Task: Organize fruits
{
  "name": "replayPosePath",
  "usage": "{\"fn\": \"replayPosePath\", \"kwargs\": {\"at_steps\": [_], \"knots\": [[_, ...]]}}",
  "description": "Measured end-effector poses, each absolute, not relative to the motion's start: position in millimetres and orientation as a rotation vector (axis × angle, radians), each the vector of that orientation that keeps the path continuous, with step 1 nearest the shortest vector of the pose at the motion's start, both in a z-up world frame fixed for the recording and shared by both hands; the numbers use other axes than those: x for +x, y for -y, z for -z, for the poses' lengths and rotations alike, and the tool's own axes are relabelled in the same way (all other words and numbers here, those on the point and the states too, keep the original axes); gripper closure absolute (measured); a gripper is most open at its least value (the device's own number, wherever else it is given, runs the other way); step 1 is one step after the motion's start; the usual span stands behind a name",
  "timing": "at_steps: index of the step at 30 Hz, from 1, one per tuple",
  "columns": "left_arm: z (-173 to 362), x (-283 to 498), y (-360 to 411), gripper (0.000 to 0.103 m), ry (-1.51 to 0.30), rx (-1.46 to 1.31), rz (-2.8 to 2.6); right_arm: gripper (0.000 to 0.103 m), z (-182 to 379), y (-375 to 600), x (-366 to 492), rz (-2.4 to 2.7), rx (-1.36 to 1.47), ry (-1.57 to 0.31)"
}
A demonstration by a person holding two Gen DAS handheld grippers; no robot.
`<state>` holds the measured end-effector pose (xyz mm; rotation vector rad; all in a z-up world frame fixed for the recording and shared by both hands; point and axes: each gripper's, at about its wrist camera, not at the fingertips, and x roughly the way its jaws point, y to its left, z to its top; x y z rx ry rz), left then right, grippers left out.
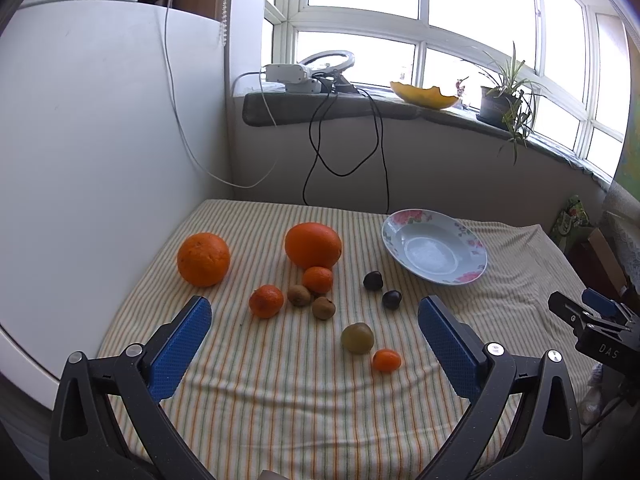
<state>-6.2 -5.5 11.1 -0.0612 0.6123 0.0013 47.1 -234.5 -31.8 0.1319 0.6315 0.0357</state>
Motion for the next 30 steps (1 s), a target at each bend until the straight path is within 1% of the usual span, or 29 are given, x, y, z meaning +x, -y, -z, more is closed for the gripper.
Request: {"fn": "replayPosePath", "kwargs": {"at_steps": [30], "knots": [[2, 7, 2, 0.001, -0.629, -0.073, 0.005, 0.000, 41, 230, 61, -0.068, 0.141, -0.661]]}}
